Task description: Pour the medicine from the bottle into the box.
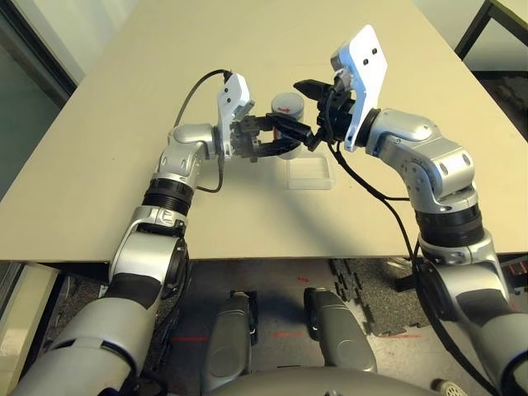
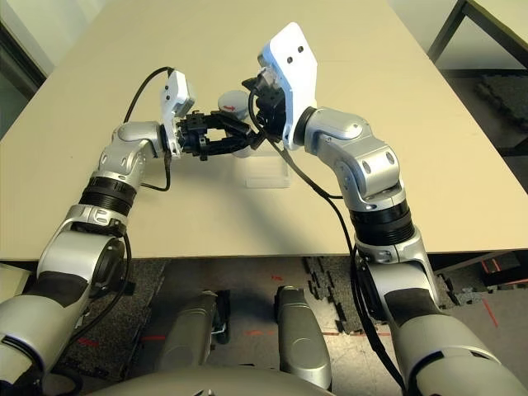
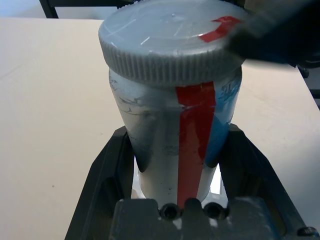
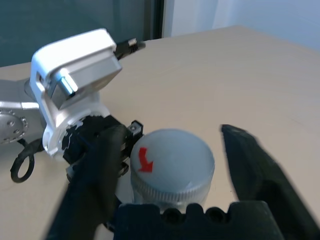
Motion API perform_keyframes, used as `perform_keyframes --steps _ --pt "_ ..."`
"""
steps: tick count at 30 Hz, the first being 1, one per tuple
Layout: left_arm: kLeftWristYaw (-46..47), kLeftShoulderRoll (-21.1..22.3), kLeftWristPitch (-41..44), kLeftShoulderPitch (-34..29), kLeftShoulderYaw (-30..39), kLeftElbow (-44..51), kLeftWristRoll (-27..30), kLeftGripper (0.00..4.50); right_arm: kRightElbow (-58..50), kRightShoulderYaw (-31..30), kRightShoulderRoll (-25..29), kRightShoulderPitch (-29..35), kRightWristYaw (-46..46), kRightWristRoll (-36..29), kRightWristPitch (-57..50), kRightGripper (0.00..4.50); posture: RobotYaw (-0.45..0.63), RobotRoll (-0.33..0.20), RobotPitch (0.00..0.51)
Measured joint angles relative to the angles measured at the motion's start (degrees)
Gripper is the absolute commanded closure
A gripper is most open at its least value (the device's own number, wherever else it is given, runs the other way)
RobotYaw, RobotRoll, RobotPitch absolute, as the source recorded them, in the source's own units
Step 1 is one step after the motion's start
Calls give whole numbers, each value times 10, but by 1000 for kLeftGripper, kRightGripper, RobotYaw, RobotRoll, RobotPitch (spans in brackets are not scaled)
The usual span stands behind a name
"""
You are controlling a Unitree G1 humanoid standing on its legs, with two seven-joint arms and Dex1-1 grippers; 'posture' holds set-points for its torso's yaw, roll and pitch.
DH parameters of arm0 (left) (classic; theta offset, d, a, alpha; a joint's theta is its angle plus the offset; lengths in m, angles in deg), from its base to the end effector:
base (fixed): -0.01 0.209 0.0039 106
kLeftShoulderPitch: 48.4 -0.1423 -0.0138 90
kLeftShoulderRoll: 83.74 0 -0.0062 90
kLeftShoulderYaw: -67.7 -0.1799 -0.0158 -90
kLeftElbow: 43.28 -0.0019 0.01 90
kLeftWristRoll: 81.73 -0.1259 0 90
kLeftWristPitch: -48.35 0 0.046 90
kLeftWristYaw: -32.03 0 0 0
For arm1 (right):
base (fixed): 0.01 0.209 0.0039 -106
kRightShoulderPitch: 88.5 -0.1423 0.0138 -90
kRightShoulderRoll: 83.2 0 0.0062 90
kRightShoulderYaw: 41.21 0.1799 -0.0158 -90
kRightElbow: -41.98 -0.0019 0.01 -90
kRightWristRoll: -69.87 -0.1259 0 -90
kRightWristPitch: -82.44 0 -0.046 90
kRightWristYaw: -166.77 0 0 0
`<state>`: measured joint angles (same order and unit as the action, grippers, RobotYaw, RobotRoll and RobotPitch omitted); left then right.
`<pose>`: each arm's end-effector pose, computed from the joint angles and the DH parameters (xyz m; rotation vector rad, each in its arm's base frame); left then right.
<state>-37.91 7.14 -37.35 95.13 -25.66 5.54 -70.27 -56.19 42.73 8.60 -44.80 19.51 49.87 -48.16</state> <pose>0.3396 0.1624 0.1735 0.1973 -0.0288 -1.2908 0.2785 -0.1266 0.2292 -0.1790 -0.1327 0.9154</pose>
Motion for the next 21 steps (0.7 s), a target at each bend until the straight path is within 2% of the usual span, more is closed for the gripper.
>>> perform_keyframes --steps 7,8,9,13,16,21 --pt "2 0 0 -1 0 0 -1 1879 -2 0 3 0 2 -1 0 4463 -189 0 135" --pt "2 0 0 -1 0 0 -1 1879 -2 0 5 0 2 -1 -1 4500 -188 0 134" --pt "2 0 0 -1 0 0 -1 1879 -3 0 6 0 3 -1 -2 4340 -188 0 134" --pt "2 0 0 -1 0 -2 -1 1879 -6 0 6 0 8 -4 -9 3096 -188 0 134" --pt "1 1 -1 -1 -1 -2 -2 1879 -7 1 6 0 10 -7 -13 1892 -188 0 136" --pt "1 2 -5 -1 0 -2 -2 1879 -7 1 6 2 13 -8 -22 184 -188 0 137"
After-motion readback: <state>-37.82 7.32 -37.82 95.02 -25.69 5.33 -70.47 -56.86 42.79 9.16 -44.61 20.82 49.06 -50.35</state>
